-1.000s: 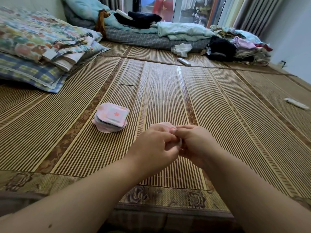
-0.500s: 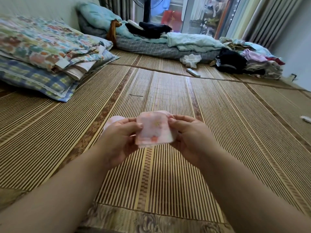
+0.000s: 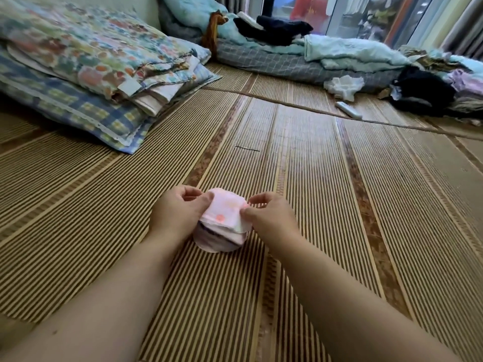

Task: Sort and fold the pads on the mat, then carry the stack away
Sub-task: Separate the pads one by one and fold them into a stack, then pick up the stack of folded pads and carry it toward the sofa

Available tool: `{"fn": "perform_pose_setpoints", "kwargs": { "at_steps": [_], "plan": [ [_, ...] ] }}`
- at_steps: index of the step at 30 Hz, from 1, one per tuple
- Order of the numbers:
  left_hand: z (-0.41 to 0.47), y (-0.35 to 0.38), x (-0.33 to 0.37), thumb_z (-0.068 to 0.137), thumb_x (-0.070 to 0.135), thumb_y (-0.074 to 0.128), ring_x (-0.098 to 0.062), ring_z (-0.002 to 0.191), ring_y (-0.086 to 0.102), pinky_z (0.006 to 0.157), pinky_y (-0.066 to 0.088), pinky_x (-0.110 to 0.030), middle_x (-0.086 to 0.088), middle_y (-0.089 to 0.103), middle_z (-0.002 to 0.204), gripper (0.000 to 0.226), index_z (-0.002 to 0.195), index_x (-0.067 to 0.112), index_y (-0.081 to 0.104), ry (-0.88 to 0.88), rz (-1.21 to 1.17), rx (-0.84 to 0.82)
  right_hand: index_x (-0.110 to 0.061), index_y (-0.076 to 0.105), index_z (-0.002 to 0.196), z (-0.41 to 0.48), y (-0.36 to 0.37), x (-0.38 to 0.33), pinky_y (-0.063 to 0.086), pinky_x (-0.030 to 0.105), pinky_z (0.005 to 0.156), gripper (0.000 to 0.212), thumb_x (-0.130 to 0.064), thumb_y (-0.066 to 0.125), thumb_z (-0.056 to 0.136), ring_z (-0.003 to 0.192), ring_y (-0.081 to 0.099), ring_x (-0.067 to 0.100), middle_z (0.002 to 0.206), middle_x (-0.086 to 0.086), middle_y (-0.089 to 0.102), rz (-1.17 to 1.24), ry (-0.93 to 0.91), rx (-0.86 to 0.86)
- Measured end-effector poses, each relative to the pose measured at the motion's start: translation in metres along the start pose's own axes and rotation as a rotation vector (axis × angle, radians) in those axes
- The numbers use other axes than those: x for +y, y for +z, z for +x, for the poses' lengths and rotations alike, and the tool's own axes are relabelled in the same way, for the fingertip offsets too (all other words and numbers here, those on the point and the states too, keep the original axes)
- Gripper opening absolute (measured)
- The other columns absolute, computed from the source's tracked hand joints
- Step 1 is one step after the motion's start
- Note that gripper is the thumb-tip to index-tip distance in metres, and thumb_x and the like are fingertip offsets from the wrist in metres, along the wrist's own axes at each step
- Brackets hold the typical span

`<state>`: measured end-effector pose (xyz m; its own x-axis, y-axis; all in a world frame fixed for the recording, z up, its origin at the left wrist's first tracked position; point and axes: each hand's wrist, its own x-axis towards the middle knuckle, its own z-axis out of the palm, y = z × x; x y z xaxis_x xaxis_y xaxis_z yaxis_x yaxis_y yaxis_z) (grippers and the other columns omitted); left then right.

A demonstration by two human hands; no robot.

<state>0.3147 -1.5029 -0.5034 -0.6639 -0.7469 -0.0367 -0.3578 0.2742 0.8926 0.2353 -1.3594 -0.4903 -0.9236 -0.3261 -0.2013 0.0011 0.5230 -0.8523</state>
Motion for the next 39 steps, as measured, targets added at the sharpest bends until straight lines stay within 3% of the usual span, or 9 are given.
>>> {"fn": "perform_pose_setpoints", "kwargs": {
  "at_steps": [3,7,9,12,17,23,28,32,39],
  "plan": [
    [-0.001,0.004,0.002,0.075,0.045,0.069,-0.019,0.089,0.062,0.078,0.054,-0.037,0.001,0.067,0.098,0.039,0.103,0.019,0.064,-0.039,0.086,-0.041,-0.02,0.059,0.114,0.004,-0.007,0.001,0.047,0.027,0.061,0.036,-0.037,0.066,0.083,0.078,0.055,0.008,0.101,-0.004,0.062,-0.114,0.046,-0.065],
    [-0.003,0.003,0.006,0.076,0.046,0.065,-0.025,0.098,0.062,0.085,0.052,-0.041,-0.006,0.067,0.111,0.05,0.116,0.016,0.061,-0.116,0.227,-0.089,-0.012,0.063,0.073,0.007,-0.015,-0.004,0.042,0.026,0.047,0.053,-0.065,0.062,0.074,0.055,0.051,0.013,0.066,0.003,0.06,-0.335,0.16,-0.238],
    [-0.004,0.0,0.009,0.077,0.043,0.064,-0.026,0.096,0.063,0.086,0.052,-0.042,-0.009,0.068,0.109,0.041,0.106,0.015,0.064,-0.129,0.27,-0.147,-0.009,0.065,0.078,0.009,-0.012,-0.01,0.043,0.026,0.053,0.06,-0.068,0.064,0.069,0.061,0.055,0.015,0.069,0.002,0.059,-0.389,0.165,-0.305],
    [-0.003,-0.005,0.011,0.079,0.032,0.067,-0.027,0.091,0.065,0.085,0.053,-0.042,-0.013,0.069,0.102,0.035,0.104,0.008,0.064,-0.163,0.214,-0.236,-0.006,0.064,0.109,0.014,-0.003,-0.021,0.049,0.034,0.08,0.073,-0.065,0.067,0.068,0.096,0.062,0.026,0.104,0.01,0.064,-0.42,0.194,-0.399],
    [0.001,-0.013,0.009,0.08,0.022,0.068,-0.03,0.086,0.067,0.084,0.055,-0.046,-0.014,0.071,0.092,0.02,0.093,0.006,0.066,-0.191,0.126,-0.307,-0.002,0.056,0.118,0.02,0.009,-0.031,0.051,0.039,0.091,0.069,-0.047,0.077,0.069,0.101,0.063,0.029,0.112,0.014,0.065,-0.296,0.241,-0.43],
    [0.003,-0.017,0.002,0.081,0.014,0.066,-0.018,0.07,0.066,0.053,0.049,-0.026,-0.008,0.072,0.081,0.01,0.089,0.011,0.07,-0.201,-0.003,-0.391,-0.004,0.058,0.108,0.015,0.015,-0.024,0.054,0.031,0.069,0.058,-0.029,0.084,0.064,0.092,0.063,0.026,0.105,0.012,0.065,0.015,0.289,-0.433],
    [-0.009,-0.026,0.003,0.076,0.005,0.068,-0.018,0.081,0.07,0.065,0.054,-0.027,-0.007,0.074,0.088,0.018,0.091,0.015,0.069,-0.141,-0.129,-0.611,-0.01,0.063,0.105,-0.006,-0.005,-0.011,0.059,0.037,0.078,0.041,-0.019,0.079,0.069,0.092,0.068,0.028,0.104,0.015,0.067,0.054,0.014,-0.455],
    [-0.04,-0.016,0.01,0.067,0.012,0.078,-0.008,0.089,0.068,0.069,0.054,-0.018,0.005,0.071,0.099,0.048,0.109,0.03,0.061,0.106,-0.216,-0.784,-0.016,0.063,0.112,-0.043,-0.039,0.007,0.058,0.04,0.081,0.05,-0.008,0.08,0.067,0.098,0.068,0.023,0.108,0.008,0.069,0.141,-0.237,-0.434],
    [-0.109,0.026,0.02,0.058,0.051,0.08,0.002,0.09,0.061,0.076,0.055,-0.023,0.014,0.061,0.104,0.059,0.108,0.045,0.048,0.511,0.016,-0.686,-0.032,0.056,0.116,-0.107,-0.101,0.072,0.056,0.029,0.079,0.065,-0.018,0.088,0.061,0.103,0.067,0.021,0.112,0.004,0.069,0.231,-0.265,-0.304]
  ]
}}
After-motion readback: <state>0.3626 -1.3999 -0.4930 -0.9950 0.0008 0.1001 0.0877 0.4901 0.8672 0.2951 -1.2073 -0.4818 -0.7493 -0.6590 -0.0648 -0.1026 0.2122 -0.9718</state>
